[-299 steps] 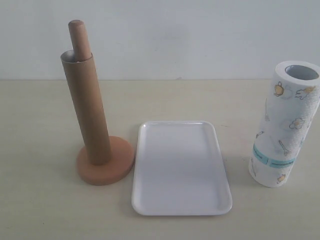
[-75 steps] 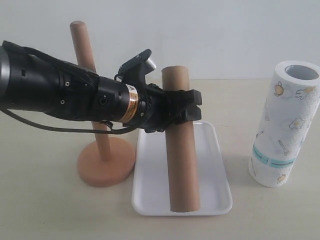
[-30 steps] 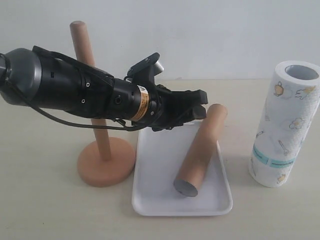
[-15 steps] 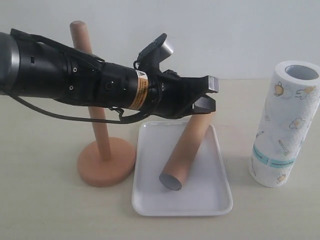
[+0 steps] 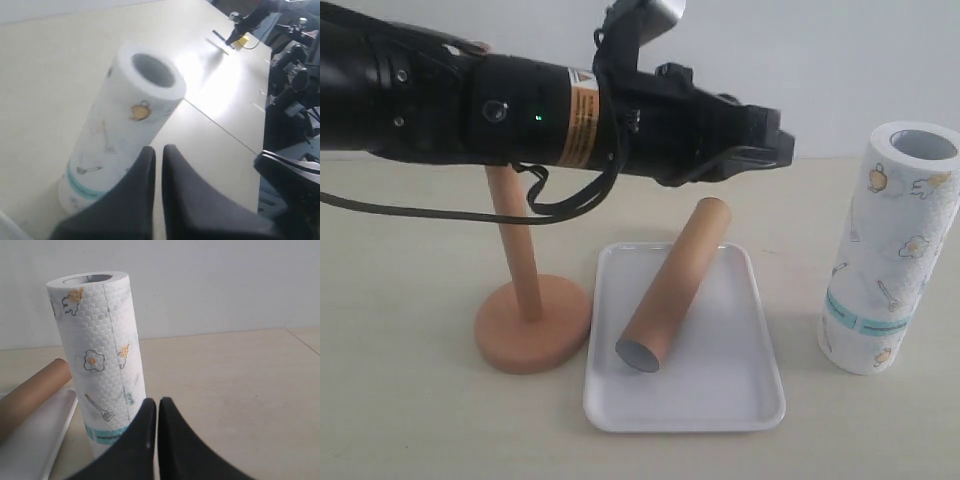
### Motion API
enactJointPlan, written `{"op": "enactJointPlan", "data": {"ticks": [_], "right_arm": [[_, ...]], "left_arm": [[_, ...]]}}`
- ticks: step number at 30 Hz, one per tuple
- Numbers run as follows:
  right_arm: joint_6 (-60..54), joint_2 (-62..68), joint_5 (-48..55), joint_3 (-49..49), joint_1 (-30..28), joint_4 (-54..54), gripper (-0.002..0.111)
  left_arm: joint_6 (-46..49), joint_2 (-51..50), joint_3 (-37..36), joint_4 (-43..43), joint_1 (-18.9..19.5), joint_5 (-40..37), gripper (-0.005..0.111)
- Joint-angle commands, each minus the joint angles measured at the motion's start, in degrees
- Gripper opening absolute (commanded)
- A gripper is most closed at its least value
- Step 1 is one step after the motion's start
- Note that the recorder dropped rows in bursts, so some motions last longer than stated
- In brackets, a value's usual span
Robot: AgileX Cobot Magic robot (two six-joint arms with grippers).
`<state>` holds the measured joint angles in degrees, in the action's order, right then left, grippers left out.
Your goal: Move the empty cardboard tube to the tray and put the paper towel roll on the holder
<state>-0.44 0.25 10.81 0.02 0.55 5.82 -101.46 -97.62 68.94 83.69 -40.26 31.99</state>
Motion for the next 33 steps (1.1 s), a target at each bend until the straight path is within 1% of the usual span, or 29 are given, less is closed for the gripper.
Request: {"op": "enactJointPlan", "data": {"ticks": [1,4,8,11,14,17,18,20,25,27,30,31,33], "right_arm": [[0.1,-0.3,-0.7,0.0,0.2,-0.2,0.001],[0.1,-0.3,-0.7,0.0,0.2,-0.2,0.001],[0.1,-0.3,-0.7,0.0,0.2,-0.2,0.001],[0.1,-0.3,-0.7,0.0,0.2,-0.2,0.001],[0.1,-0.3,-0.7,0.0,0.2,-0.2,0.001],[0.1,-0.3,-0.7,0.0,0.2,-0.2,0.001],[0.1,-0.3,-0.7,0.0,0.2,-0.2,0.001],[0.1,-0.3,-0.7,0.0,0.2,-0.2,0.001],[0.1,-0.3,-0.7,0.0,0.2,-0.2,0.001],[0.1,-0.3,-0.7,0.0,0.2,-0.2,0.001],[0.1,-0.3,-0.7,0.0,0.2,-0.2,0.001],[0.1,-0.3,-0.7,0.0,0.2,-0.2,0.001],[0.1,-0.3,-0.7,0.0,0.2,-0.2,0.001]], "left_arm": [[3.7,5.5,0.4,0.1,-2.4,0.1,0.004],[5.2,9.0,0.4,0.1,-3.3,-0.6,0.004],[5.8,13.4,0.4,0.1,-3.3,-1.7,0.004],[6.2,17.1,0.4,2.0,-3.3,-3.7,0.004],[5.9,21.8,0.4,7.4,-3.3,-7.8,0.004],[1.1,27.4,0.4,15.5,-3.3,-11.3,0.004],[-0.9,29.4,0.4,16.3,-3.3,-12.3,0.004],[-0.9,33.2,-0.7,16.3,-3.2,-14.0,0.004],[-0.9,43.4,-5.9,16.3,-1.6,-20.9,0.004],[0.1,47.3,-9.3,16.3,-0.8,-26.4,0.004],[0.9,52.5,-14.8,16.3,-0.8,-36.0,0.004],[0.9,53.8,-16.3,16.3,-0.8,-38.3,0.004],[0.9,56.8,-19.8,16.3,-0.8,-40.0,0.004]]}}
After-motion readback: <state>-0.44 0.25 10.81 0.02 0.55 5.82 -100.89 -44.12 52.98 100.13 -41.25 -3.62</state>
